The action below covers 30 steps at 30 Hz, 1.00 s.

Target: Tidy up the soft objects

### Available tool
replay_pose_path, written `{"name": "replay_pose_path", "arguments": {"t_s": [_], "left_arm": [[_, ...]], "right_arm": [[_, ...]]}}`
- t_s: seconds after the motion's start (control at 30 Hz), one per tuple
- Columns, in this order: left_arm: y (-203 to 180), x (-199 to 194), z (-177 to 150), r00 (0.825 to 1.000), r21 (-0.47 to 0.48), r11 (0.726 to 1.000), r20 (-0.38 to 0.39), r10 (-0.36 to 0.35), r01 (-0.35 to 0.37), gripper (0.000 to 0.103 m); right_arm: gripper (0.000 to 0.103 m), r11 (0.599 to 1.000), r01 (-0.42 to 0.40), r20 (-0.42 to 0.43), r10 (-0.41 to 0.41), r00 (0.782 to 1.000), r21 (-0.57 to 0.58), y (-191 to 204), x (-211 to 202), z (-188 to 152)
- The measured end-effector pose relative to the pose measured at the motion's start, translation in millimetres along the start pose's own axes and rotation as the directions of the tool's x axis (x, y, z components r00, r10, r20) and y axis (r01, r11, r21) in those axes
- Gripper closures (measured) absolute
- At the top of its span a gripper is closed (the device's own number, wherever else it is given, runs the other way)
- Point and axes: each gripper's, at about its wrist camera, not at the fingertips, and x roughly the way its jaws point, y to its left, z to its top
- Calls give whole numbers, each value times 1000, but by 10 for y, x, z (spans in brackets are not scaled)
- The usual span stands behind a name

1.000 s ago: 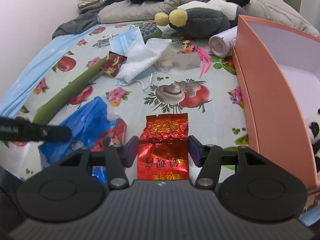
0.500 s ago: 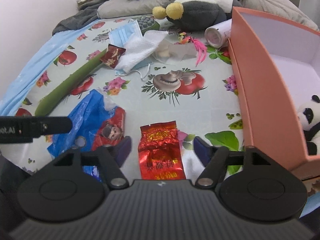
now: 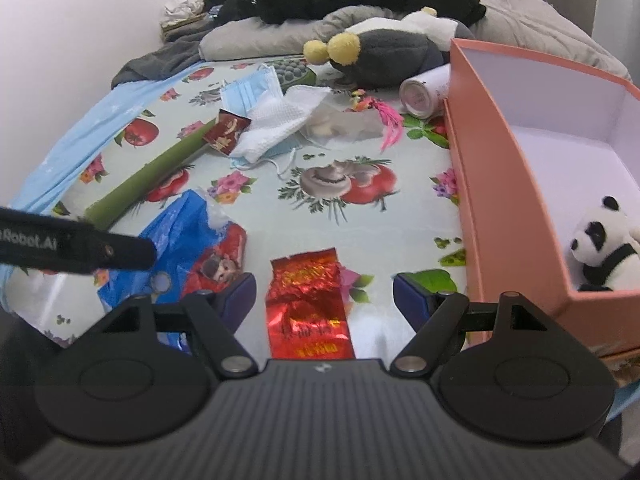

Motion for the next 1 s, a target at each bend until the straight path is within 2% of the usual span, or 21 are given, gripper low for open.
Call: {"name": "replay_pose_path", "arguments": {"t_s": [0.13, 0.27, 0.43, 0.63, 0.7, 0.73, 0.87, 0.93, 1.0], "left_arm": [[101, 63, -9, 1000, -41, 999, -5, -25, 24, 13], [80, 85, -17, 1000, -15, 1000, 7, -13, 13, 15], [81, 123, -12, 999, -9, 999, 8, -32, 32, 34], [97, 204, 18, 998, -8, 998, -1, -60, 60, 53], [80, 241, 19, 998, -4, 998, -4, -70, 70, 58], [72, 266, 18, 997, -2, 997, -9, -72, 72, 61], [42, 394, -20, 997, -5, 998, -30, -66, 66, 66], [35, 452, -36, 997, -10, 998, -38, -64, 63, 78], [40, 482, -51, 998, -17, 998, -38, -57, 56, 85]], "right_arm": [[26, 998, -26, -10, 25, 1000, -52, 95, 86, -11], [26, 997, -13, -27, 10, 1000, -78, 151, 199, -35], [31, 996, 6, -33, -9, 999, -85, 182, 299, -54], [37, 996, 20, -49, -25, 999, -87, 183, 413, -65], [41, 996, 29, -55, -34, 998, -85, 173, 439, -73], [46, 996, 31, -63, -37, 997, -84, 164, 449, -75], [46, 996, 34, -81, -41, 996, -85, 138, 440, -66], [46, 996, 39, -82, -46, 996, -80, 123, 420, -61], [47, 997, 43, -84, -49, 995, -71, 103, 398, -59]]}}
